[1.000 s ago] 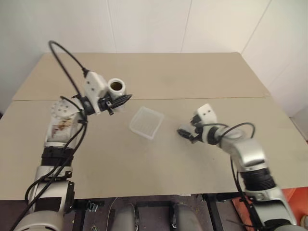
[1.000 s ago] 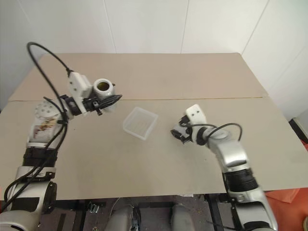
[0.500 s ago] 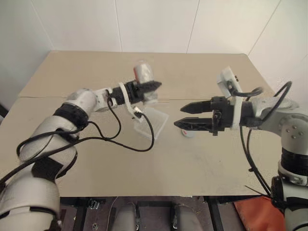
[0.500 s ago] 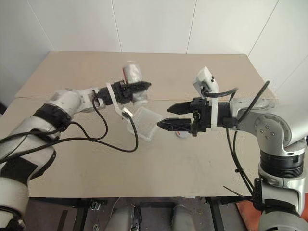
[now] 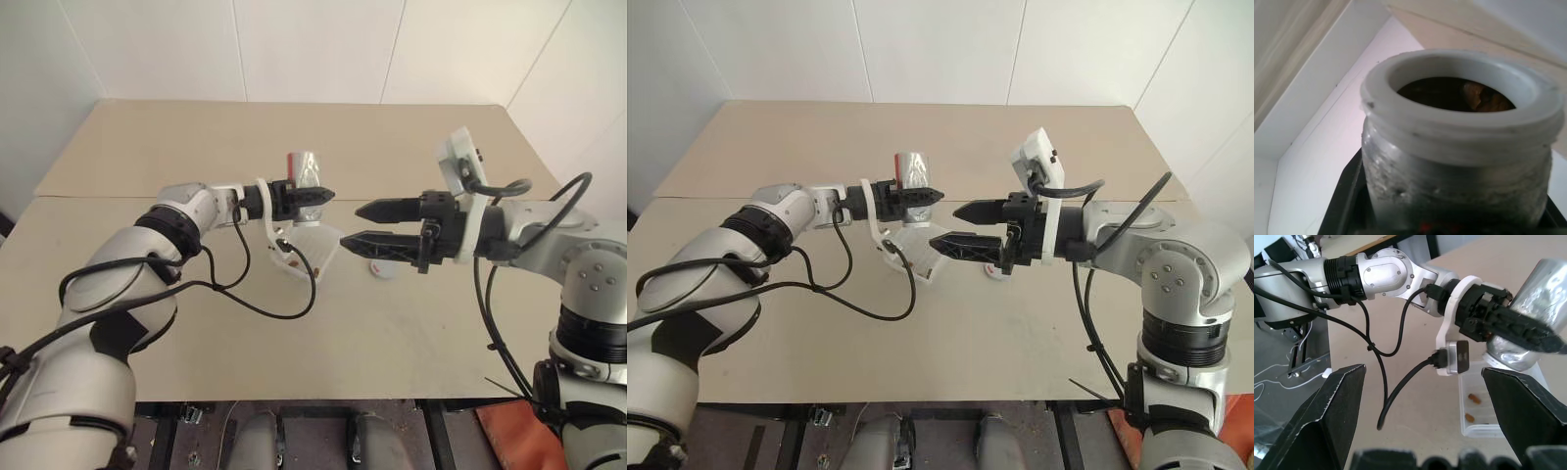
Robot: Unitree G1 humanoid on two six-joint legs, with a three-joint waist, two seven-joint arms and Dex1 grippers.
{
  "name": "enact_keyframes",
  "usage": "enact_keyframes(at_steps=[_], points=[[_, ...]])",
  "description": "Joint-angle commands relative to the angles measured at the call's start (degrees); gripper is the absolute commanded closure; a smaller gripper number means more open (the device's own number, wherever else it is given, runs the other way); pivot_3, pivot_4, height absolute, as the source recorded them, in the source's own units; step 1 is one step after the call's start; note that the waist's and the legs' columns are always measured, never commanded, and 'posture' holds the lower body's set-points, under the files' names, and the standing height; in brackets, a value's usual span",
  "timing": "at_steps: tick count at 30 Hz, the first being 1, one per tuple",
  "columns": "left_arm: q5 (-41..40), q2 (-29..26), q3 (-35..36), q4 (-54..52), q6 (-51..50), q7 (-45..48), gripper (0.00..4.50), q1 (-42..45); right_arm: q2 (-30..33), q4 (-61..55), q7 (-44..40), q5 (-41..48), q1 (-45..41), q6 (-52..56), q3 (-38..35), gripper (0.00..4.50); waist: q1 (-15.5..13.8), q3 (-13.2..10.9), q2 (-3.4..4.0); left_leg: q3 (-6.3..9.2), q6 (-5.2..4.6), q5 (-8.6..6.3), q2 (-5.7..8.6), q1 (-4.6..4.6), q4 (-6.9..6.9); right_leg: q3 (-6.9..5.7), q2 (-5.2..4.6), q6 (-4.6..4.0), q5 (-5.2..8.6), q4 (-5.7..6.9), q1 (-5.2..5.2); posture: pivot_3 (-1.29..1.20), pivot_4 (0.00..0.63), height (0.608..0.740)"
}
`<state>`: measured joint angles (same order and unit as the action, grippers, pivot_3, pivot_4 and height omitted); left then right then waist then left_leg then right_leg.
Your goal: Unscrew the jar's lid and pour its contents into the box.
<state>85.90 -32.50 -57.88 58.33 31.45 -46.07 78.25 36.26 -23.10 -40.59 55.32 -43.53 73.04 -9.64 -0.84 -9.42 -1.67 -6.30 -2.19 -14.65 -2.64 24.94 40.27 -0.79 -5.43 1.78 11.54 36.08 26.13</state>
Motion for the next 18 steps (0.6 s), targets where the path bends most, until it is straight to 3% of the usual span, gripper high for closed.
enact_keyframes(at_steps=[1, 5, 6, 9, 11, 14, 18], points=[[-9.59, -1.75, 6.44, 0.25, 4.95, 4.79, 2.56, 0.66, 0.21, -1.60, 0.79, 1.20, 0.23, -2.35, -1.28, 0.05, 0.06, 0.00, 0.00, 0.00, 0.00, 0.00, 0.00, 0.00, 0.00, 0.00, 0.00, 0.00, 0.00, 0.02, 0.01, 0.00, 0.150, 0.740], [-38.70, -3.63, 23.75, 1.53, 14.12, 29.84, 2.56, -6.01, -0.07, -2.06, 0.73, 0.46, 1.31, -4.80, -0.52, 0.05, 0.64, 0.01, 0.02, -0.06, 0.07, 0.04, -0.10, -0.05, 0.02, 0.04, 0.02, -0.01, 0.00, 0.04, 0.02, 0.00, 0.150, 0.740], [-51.48, -2.55, 30.15, -1.49, 10.78, 40.96, 2.56, -9.91, -0.18, -2.27, 0.70, -0.54, 1.83, -6.23, 0.23, 0.05, 0.80, 0.01, 0.02, -0.07, 0.16, 0.09, -0.10, -0.06, 0.02, 0.04, 0.02, -0.01, 0.00, 0.05, 0.02, 0.00, 0.150, 0.740], [-84.92, 1.65, 46.94, -18.55, -14.01, 68.04, 2.56, -20.93, -1.10, -2.05, 1.07, -2.00, 2.81, -9.10, 1.50, 0.05, 1.38, 0.06, 0.10, -0.11, 0.49, 0.29, -0.17, -0.11, 0.09, 0.08, 0.02, -0.01, 0.00, 0.12, 0.01, 0.00, 0.150, 0.740], [-95.37, 2.30, 52.82, -27.95, -26.86, 74.86, 2.56, -25.95, -1.86, -1.37, 1.62, -2.54, 2.89, -10.20, 2.03, 0.05, 1.61, 0.06, 0.10, -0.03, 0.49, 0.29, -0.22, -0.02, 0.25, 0.06, 0.08, -0.01, 0.00, 0.17, 0.01, 0.00, 0.150, 0.740], [-104.95, 3.81, 59.47, -37.60, -44.44, 74.58, 2.56, -31.48, -3.01, -0.45, 2.99, -2.48, 2.92, -10.60, 1.89, 0.05, 1.67, 0.06, 0.10, 0.06, 0.46, 0.27, -0.18, 0.01, 0.39, 0.10, 0.13, 0.01, -0.01, 0.23, -0.02, 0.00, 0.150, 0.740], [-104.97, 5.56, 60.75, -44.99, -46.90, 73.71, 2.56, -40.36, -3.98, 0.07, 4.71, -2.86, 3.04, -11.04, 1.76, 0.05, 1.51, 0.07, 0.12, 0.18, 0.38, 0.22, -0.13, -0.26, 0.46, 0.10, 0.14, 0.05, -0.04, 0.19, -0.40, 0.00, 0.150, 0.740]])
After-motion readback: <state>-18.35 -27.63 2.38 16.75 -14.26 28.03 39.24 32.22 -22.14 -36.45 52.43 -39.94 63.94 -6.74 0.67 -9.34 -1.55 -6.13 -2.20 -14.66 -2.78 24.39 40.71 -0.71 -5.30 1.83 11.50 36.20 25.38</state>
